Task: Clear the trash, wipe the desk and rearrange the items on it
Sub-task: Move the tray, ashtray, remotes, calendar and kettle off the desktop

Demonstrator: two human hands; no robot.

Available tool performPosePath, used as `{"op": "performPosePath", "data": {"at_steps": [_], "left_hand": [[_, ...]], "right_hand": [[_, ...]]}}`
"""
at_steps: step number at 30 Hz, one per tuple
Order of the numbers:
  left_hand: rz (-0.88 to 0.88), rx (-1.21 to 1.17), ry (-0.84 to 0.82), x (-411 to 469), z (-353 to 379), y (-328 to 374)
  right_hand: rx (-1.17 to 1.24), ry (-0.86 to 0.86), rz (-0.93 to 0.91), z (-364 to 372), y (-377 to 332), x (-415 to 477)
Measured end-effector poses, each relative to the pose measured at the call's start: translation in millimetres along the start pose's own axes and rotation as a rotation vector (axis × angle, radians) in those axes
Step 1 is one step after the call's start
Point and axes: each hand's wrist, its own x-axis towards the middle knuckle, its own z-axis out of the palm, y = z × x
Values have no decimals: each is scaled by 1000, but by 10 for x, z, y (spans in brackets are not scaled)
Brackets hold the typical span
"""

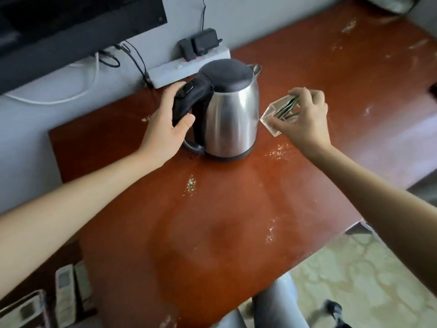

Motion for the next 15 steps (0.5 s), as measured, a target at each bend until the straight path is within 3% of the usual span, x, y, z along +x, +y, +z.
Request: {"op": "performPosePath", "data": {"at_steps": [8,15], "left_hand": [[80,21,-167,-644,-426,39],[140,40,-176,-1241,-747,67]], "right_hand": [[1,-39,11,-165,-333,-1048],[-25,-82,-36,-261,-524,-1782]]}}
